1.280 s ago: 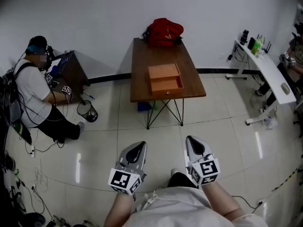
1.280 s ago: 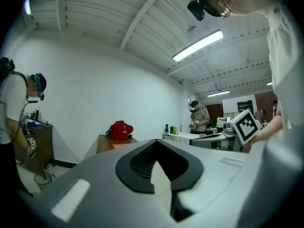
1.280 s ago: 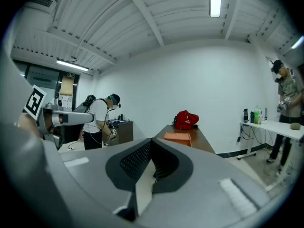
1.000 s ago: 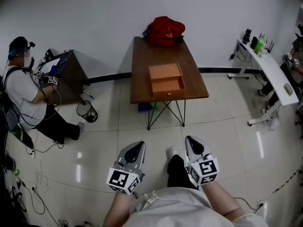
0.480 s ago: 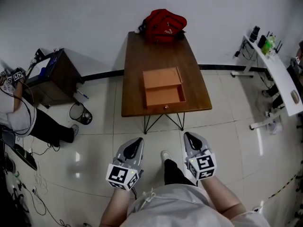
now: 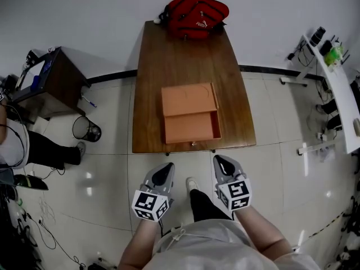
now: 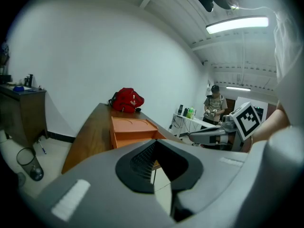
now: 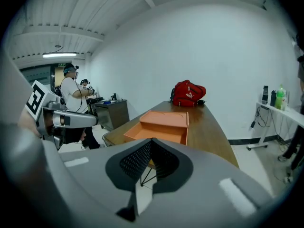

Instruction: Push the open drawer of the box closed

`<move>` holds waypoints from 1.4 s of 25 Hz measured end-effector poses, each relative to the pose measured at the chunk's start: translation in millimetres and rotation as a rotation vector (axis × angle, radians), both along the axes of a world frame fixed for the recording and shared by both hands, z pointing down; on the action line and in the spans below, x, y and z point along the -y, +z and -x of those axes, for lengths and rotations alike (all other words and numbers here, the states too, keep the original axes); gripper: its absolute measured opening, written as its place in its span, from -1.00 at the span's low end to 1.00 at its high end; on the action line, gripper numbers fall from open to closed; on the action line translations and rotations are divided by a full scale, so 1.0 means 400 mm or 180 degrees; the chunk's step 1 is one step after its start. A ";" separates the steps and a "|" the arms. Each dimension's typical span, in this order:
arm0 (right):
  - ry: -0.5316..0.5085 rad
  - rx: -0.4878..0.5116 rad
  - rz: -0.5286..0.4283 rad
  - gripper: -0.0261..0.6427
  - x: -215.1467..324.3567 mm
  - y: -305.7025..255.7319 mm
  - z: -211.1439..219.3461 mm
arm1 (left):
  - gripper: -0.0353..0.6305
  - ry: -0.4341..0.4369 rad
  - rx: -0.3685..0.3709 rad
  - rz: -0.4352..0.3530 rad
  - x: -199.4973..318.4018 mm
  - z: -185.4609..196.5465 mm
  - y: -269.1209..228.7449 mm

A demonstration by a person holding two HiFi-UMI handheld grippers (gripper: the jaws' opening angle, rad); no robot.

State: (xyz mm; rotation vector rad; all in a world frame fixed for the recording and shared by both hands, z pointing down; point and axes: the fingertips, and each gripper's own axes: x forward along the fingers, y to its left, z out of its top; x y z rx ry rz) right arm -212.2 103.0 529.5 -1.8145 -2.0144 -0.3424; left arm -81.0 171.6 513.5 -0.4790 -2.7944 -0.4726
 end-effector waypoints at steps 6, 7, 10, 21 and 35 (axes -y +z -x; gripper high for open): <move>0.0006 -0.0249 -0.0384 -0.91 -0.090 0.145 0.073 | -0.88 -0.0074 -0.0219 -0.0353 -0.089 0.097 0.146; 0.0007 -0.0305 -0.0441 -0.91 -0.100 0.169 0.080 | -0.88 -0.0094 -0.0262 -0.0400 -0.101 0.107 0.173; 0.0010 -0.0437 -0.0584 -0.91 -0.125 0.233 0.101 | -0.88 -0.0158 -0.0398 -0.0537 -0.128 0.130 0.249; -0.0047 -0.0604 -0.0789 -0.91 -0.174 0.310 0.127 | -0.88 -0.0178 -0.0523 -0.0723 -0.176 0.183 0.326; 0.0024 -0.0575 -0.0705 -0.91 -0.290 0.297 0.199 | -0.88 -0.0263 -0.0437 -0.0754 -0.268 0.261 0.307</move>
